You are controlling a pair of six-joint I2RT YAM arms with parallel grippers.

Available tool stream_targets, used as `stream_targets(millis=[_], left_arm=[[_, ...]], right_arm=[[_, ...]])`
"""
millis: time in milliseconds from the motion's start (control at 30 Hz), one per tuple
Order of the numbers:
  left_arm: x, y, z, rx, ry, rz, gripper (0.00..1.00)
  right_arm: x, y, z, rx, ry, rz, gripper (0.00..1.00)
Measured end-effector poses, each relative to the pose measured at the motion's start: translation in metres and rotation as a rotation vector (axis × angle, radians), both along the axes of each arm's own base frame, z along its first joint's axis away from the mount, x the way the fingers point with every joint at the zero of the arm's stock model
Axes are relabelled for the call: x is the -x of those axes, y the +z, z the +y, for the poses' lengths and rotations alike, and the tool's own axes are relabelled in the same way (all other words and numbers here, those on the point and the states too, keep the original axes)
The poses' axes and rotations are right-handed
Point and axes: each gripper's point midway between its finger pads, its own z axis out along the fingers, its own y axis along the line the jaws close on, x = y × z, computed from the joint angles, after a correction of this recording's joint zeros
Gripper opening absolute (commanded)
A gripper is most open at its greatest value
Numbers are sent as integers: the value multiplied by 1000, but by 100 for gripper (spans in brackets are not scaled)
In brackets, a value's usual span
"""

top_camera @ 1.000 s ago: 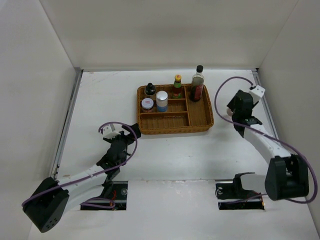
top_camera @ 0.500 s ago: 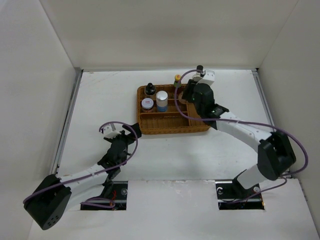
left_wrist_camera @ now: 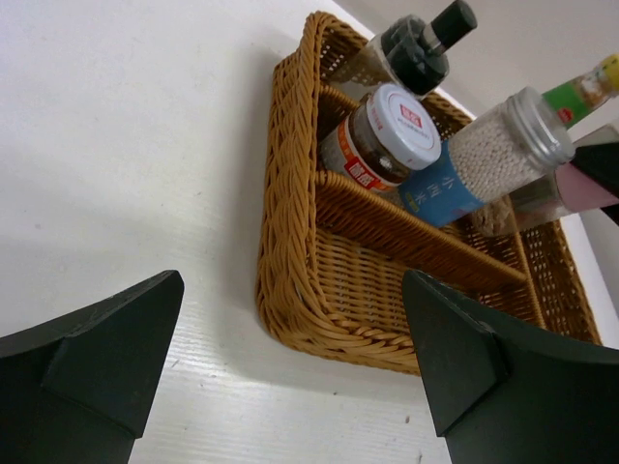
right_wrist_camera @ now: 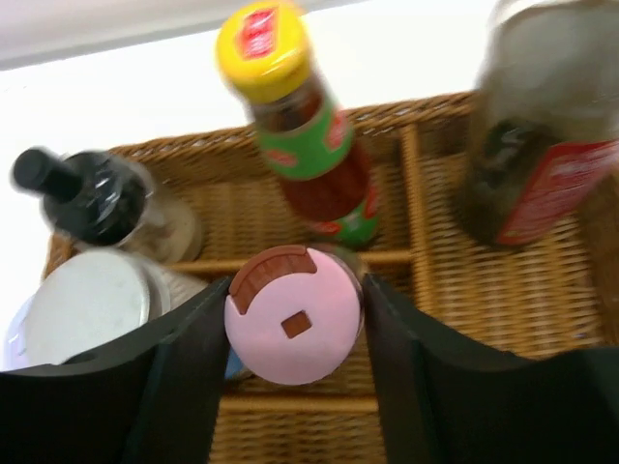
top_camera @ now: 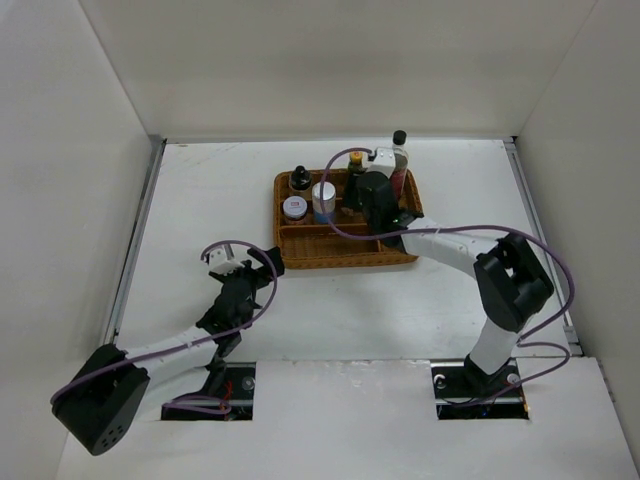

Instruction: Organize the condiment bottles

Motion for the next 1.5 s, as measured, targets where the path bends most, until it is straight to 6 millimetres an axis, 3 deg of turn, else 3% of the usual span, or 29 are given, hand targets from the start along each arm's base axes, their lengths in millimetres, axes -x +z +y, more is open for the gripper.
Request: stream_targets(millis=[167,400,467,500,600,800,933,1200,1433,1500], left_arm=[[2,-14,1,-38,-8,45,100],[1,-18,3,-47,-2,58,100],[1,-18,4,-47,0,58,100],[1,-18,4,-48,0,59,100],[1,-17,4,-46,0,58,100],[1,-19,4,-50,-1,63,100],[1,-24,3,-58,-5,76,100],[1,-22,2,-54,-9,71,100],[1,-22,1,-52,-16,70,100],[0,-22,0,-51,-17,69,100]], right_arm=[[4,-18,11,22,23,27,69],[12,-27,4,41,19,50,66],[16,-30,0,43,17,56,69],[17,-30,-1,43,16,58,75],[25,-29,-3,38,18,58,90],[59,-5,4,12,75,23,92],[65,1,13,-2,101,11,90],[62,-49,10,76,94,109,89],[50,-66,8,102,76,139,79],[46,-67,9,106,74,139,70]])
